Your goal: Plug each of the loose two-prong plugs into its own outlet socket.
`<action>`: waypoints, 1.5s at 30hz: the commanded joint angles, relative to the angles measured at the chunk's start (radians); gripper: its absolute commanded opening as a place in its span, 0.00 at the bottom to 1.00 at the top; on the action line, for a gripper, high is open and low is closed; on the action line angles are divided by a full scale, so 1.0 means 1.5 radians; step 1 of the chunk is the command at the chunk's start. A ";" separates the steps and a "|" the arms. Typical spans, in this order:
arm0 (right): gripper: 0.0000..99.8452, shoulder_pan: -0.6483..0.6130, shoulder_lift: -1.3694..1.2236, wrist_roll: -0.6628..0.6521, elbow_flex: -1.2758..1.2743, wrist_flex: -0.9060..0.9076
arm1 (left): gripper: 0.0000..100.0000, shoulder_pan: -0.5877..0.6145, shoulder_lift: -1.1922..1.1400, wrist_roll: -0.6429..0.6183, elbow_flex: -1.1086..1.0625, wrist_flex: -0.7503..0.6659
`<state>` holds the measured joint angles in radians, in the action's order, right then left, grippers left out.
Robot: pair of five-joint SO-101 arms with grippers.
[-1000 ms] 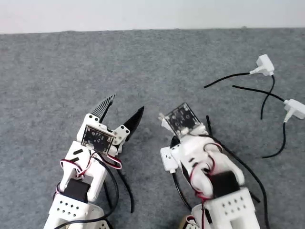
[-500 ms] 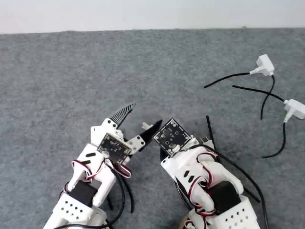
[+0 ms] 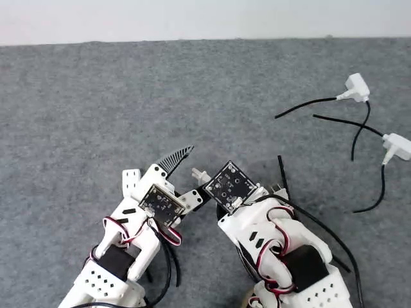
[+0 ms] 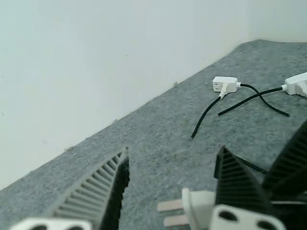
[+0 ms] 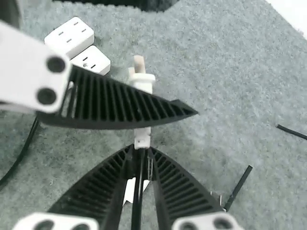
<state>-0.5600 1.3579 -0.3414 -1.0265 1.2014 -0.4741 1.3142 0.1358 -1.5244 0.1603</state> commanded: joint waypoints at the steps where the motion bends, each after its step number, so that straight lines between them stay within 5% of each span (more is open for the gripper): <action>1: 0.01 -0.002 0.002 -0.005 0.095 0.032 | 0.27 -0.005 0.003 0.004 0.008 0.004; 45: 0.01 -0.001 0.001 -0.020 0.122 0.050 | 0.27 -0.026 0.003 0.025 -0.003 0.003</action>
<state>-0.5585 1.3610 -0.3491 -0.8500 1.2704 -0.5002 1.3157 0.1527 -1.5413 0.1634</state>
